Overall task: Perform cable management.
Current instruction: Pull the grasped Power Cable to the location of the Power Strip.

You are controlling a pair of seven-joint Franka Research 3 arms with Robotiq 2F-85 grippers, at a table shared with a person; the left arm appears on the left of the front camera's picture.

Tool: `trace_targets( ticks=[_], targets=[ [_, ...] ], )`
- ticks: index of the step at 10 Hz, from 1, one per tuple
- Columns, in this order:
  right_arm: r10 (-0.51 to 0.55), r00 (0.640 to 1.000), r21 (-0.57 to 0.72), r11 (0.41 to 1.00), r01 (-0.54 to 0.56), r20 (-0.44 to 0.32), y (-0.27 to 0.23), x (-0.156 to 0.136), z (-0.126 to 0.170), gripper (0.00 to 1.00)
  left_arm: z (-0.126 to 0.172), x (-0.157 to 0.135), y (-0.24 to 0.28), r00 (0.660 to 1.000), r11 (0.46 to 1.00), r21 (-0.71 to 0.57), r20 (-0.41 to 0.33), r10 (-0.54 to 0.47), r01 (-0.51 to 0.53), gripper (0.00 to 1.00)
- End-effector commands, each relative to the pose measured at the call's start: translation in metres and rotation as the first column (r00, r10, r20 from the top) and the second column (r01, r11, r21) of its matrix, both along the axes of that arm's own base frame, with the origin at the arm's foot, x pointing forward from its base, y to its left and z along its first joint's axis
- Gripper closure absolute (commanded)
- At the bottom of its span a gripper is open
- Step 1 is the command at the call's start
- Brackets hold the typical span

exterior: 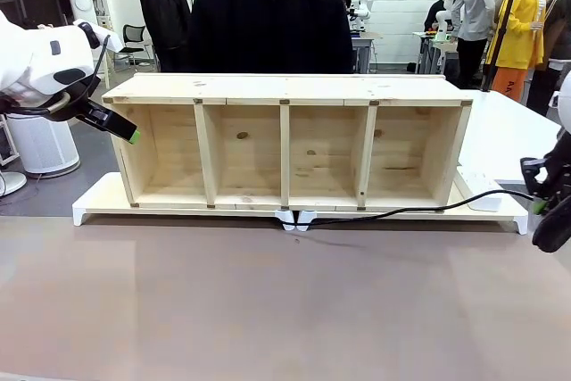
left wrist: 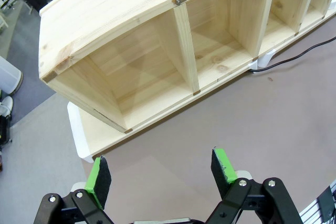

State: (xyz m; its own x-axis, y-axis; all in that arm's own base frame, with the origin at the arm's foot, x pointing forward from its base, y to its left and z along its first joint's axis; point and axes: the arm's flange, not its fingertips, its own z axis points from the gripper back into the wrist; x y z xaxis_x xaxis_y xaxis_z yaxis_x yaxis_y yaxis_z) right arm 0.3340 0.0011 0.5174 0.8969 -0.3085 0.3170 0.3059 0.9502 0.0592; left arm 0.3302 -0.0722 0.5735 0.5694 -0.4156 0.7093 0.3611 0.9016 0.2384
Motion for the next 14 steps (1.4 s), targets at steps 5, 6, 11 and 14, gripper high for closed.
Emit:
trace_targets(
  ticks=[5, 6, 11, 14],
  targets=[
    [-0.108, 0.982, -0.005, 0.994, 0.110, 0.157, -0.033, 0.002, -0.050, 0.84, 0.000, 0.001, 0.000, 1.000, 1.000, 0.006, 0.003, -0.002, 0.002, 0.00],
    [-0.106, 0.977, 0.003, 0.994, 0.107, 0.183, -0.028, -0.002, -0.047, 0.84, 0.000, 0.001, 0.000, 1.000, 1.000, 0.006, 0.003, -0.002, 0.002, 0.00],
    [-0.081, 0.989, -0.015, 0.996, 0.084, 0.123, -0.034, 0.030, -0.006, 0.84, 0.000, 0.001, 0.000, 1.000, 1.000, 0.006, 0.003, -0.002, 0.002, 0.00],
    [-0.062, 0.987, -0.025, 0.997, 0.067, 0.146, -0.037, 0.064, -0.006, 0.84, 0.000, 0.001, 0.000, 1.000, 1.000, 0.006, 0.003, -0.002, 0.002, 0.00]
  ],
)
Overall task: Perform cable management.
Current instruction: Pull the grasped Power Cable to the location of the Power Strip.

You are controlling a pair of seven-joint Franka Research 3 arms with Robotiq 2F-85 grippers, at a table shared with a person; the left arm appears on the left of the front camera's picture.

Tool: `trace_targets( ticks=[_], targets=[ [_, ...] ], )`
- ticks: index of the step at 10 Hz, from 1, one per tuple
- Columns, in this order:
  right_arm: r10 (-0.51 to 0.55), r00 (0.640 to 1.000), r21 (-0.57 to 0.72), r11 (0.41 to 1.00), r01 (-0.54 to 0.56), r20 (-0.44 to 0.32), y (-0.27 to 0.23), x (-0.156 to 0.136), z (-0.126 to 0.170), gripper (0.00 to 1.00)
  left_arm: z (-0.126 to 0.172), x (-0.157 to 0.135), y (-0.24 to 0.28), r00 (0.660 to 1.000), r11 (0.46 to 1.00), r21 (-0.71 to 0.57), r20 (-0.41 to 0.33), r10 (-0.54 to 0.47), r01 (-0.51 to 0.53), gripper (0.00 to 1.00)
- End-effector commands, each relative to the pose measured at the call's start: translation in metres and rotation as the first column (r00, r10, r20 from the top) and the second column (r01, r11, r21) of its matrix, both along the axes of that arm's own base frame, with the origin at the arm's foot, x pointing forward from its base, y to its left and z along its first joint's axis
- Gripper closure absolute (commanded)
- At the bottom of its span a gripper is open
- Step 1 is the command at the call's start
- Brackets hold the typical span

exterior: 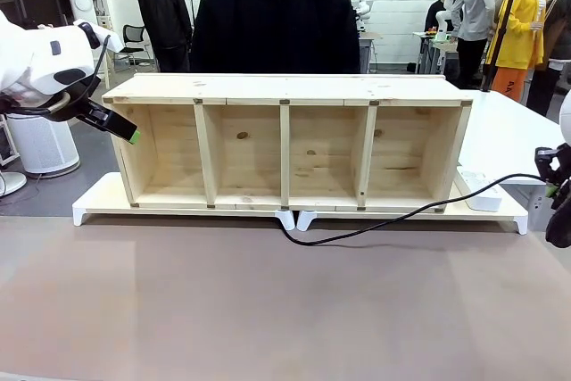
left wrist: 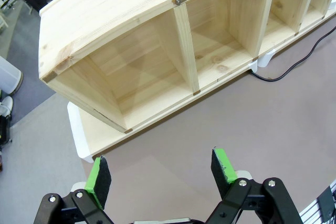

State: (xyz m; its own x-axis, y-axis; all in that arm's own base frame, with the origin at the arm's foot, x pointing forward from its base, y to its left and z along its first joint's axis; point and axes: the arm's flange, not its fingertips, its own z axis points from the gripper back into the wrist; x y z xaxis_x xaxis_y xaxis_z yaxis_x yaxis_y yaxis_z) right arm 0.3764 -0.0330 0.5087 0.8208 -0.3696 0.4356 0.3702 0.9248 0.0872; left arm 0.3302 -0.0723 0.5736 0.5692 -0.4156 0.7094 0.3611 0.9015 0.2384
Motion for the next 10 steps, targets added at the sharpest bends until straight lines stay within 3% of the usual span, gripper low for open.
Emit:
trace_targets(
  ticks=[1, 6, 10],
  targets=[
    [0.038, 0.999, -0.015, 0.999, -0.038, 0.031, -0.004, 0.038, 0.011, 0.84, 0.000, 0.001, 0.000, 1.000, 1.000, 0.006, 0.003, -0.002, 0.002, 0.00],
    [0.229, 0.972, -0.108, 0.969, -0.222, 0.059, -0.012, 0.097, 0.038, 0.84, 0.000, 0.001, 0.000, 1.000, 1.000, 0.006, 0.003, -0.002, 0.002, 0.00],
    [0.332, 0.943, -0.153, 0.934, -0.323, 0.036, -0.021, 0.140, 0.030, 0.84, 0.000, 0.001, 0.000, 1.000, 1.000, 0.006, 0.003, -0.002, 0.002, 0.00]
  ],
)
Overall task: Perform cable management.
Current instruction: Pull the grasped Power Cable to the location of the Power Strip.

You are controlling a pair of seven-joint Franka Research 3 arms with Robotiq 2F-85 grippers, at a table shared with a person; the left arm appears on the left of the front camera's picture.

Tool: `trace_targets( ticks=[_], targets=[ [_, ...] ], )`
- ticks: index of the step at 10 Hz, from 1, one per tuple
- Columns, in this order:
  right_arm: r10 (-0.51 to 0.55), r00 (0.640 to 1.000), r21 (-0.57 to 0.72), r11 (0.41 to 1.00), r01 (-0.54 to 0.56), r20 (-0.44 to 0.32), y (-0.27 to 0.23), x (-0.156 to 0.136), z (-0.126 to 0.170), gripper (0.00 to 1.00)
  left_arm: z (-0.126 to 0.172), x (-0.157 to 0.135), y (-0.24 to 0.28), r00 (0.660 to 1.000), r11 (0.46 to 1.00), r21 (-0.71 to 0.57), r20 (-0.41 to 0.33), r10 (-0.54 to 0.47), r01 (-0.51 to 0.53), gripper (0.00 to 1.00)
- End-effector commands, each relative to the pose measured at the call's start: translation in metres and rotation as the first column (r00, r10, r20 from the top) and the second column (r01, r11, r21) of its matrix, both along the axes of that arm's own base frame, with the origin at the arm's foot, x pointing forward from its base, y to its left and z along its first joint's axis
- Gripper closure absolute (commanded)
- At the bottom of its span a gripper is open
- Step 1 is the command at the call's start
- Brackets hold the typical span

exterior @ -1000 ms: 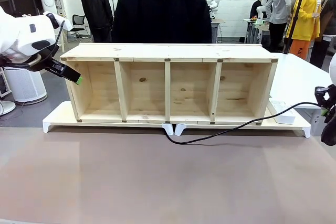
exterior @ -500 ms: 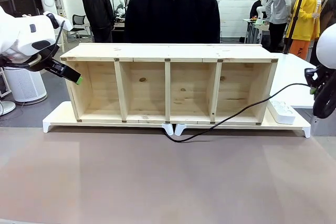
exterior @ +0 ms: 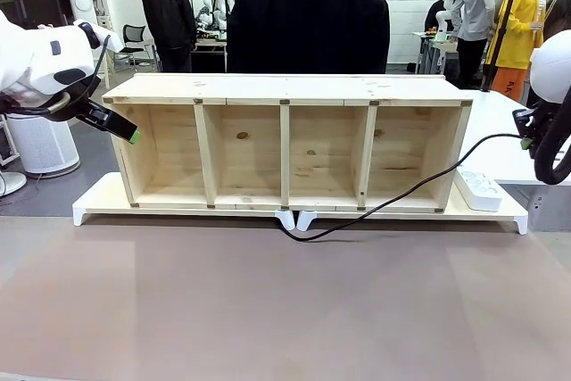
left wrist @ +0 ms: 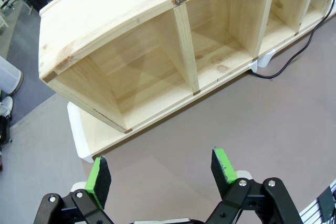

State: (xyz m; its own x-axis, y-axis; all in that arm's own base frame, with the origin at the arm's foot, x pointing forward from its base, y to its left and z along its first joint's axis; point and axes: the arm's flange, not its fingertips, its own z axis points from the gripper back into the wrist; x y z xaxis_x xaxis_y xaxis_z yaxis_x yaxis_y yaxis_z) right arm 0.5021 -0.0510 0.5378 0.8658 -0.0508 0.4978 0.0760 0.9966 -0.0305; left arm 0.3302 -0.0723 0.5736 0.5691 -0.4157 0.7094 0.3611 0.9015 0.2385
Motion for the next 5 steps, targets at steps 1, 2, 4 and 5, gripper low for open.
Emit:
trace_targets(
  ticks=[1, 2, 4, 5],
  targets=[
    [0.060, 0.998, -0.010, 0.998, -0.060, 0.028, 0.000, 0.023, -0.001, 0.84, 0.000, 0.001, 0.000, 1.000, 1.000, 0.006, 0.003, -0.002, 0.002, 0.00],
    [0.080, 0.996, -0.012, 0.997, -0.080, 0.037, 0.005, 0.033, 0.000, 0.84, 0.000, 0.001, 0.000, 1.000, 1.000, 0.006, 0.003, -0.002, 0.002, 0.00],
    [0.086, 0.995, -0.015, 0.996, -0.086, 0.047, 0.010, 0.050, 0.003, 0.84, 0.000, 0.001, 0.000, 1.000, 1.000, 0.006, 0.003, -0.002, 0.002, 0.00],
    [0.091, 0.995, -0.017, 0.996, -0.090, 0.051, 0.011, 0.055, 0.004, 0.84, 0.000, 0.001, 0.000, 1.000, 1.000, 0.006, 0.003, -0.002, 0.002, 0.00]
  ],
)
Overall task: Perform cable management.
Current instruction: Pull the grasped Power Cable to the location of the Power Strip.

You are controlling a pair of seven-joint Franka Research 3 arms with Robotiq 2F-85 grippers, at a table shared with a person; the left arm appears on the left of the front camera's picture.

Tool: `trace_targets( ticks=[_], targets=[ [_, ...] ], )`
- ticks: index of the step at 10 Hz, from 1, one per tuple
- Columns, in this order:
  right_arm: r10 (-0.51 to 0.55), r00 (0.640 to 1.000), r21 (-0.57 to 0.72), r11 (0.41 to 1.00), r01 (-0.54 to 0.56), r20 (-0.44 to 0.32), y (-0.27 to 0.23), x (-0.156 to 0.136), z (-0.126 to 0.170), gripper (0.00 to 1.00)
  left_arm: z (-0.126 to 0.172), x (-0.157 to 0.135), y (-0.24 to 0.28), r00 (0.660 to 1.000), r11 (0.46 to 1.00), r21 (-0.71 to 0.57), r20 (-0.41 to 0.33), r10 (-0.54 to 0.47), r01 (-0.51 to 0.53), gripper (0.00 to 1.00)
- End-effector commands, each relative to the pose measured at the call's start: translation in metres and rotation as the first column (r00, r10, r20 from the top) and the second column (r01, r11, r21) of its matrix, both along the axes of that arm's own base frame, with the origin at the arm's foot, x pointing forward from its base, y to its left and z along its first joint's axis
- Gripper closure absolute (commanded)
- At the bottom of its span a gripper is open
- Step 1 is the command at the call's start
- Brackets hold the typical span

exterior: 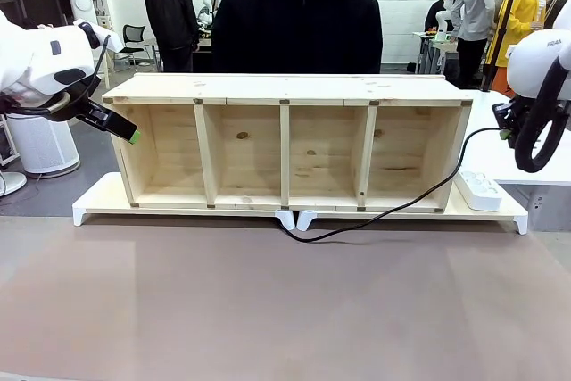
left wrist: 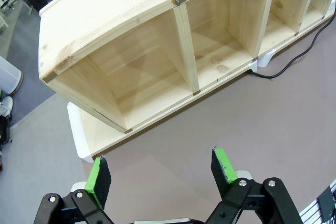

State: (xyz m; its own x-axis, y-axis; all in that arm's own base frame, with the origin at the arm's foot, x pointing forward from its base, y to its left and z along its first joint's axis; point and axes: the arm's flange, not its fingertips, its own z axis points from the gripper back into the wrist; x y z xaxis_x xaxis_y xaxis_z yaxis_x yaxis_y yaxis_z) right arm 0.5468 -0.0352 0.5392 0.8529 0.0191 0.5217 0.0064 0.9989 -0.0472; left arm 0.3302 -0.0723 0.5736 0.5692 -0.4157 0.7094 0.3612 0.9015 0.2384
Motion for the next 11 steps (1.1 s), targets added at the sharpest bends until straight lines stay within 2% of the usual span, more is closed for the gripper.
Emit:
trace_targets(
  ticks=[1, 5, 6, 11],
  targets=[
    [0.018, 1.000, -0.002, 1.000, -0.018, 0.026, -0.006, 0.016, 0.004, 0.84, 0.000, 0.001, 0.000, 1.000, 1.000, 0.006, 0.003, -0.002, 0.002, 0.00],
    [0.001, 0.999, 0.006, 1.000, -0.001, 0.033, -0.006, 0.030, 0.006, 0.84, 0.000, 0.001, 0.000, 1.000, 1.000, 0.006, 0.003, -0.002, 0.002, 0.00],
    [-0.002, 1.000, -0.001, 1.000, 0.002, 0.012, -0.003, 0.019, 0.004, 0.84, 0.000, 0.001, 0.000, 1.000, 1.000, 0.006, 0.003, -0.002, 0.002, 0.00],
    [-0.002, 1.000, -0.001, 1.000, 0.002, 0.012, -0.003, 0.019, 0.004, 0.84, 0.000, 0.001, 0.000, 1.000, 1.000, 0.006, 0.003, -0.002, 0.002, 0.00]
  ],
)
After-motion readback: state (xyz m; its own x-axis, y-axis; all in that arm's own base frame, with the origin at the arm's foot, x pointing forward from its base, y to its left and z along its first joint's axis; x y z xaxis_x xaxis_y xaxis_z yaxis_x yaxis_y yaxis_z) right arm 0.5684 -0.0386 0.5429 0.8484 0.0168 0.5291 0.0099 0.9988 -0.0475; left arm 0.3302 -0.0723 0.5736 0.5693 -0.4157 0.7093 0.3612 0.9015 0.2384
